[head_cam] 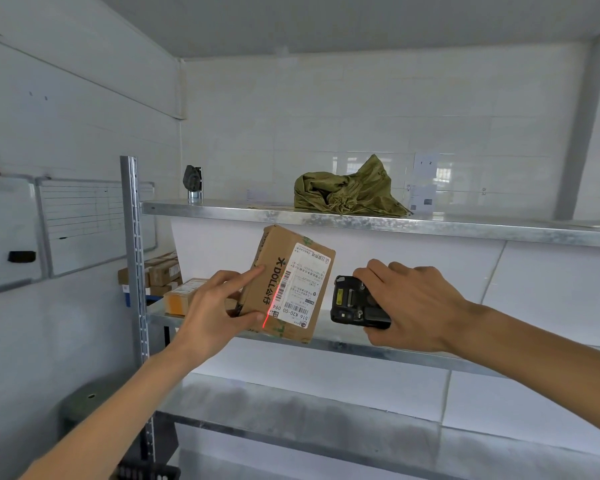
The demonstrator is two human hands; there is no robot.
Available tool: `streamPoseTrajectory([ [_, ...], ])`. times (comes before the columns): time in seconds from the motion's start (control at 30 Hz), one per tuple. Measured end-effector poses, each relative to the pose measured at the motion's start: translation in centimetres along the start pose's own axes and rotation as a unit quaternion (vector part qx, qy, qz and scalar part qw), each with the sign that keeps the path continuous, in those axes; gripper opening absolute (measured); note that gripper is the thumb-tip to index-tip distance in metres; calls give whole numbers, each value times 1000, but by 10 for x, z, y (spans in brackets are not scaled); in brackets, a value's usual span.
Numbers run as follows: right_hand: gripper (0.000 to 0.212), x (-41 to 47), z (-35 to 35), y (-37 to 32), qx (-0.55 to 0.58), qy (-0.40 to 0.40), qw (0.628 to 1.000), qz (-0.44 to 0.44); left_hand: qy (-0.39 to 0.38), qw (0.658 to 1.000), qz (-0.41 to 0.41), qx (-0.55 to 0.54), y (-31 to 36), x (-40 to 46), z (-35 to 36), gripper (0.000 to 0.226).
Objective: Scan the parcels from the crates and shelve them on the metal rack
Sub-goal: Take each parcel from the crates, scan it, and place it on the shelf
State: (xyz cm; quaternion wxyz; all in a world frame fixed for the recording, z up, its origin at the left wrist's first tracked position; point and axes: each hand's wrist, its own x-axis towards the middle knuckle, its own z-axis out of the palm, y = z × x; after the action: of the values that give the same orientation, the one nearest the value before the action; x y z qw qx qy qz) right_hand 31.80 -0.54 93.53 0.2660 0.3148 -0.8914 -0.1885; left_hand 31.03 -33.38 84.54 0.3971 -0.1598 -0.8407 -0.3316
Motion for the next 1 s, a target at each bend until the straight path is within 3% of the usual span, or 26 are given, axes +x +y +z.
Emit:
streamPoseTrajectory([
  [0.4, 72, -5, 0, 3, -21, -8, 1000, 4, -7, 1000, -7, -4, 6, -4, 3, 86],
  [0.67, 77, 0, 10, 0, -40, -73, 996, 8, -4, 999, -28, -24, 8, -6, 0, 86],
  [1.0, 80, 23, 33, -34, 188, 5, 982, -4, -30, 980, -121, -154, -12, -14, -6, 83],
])
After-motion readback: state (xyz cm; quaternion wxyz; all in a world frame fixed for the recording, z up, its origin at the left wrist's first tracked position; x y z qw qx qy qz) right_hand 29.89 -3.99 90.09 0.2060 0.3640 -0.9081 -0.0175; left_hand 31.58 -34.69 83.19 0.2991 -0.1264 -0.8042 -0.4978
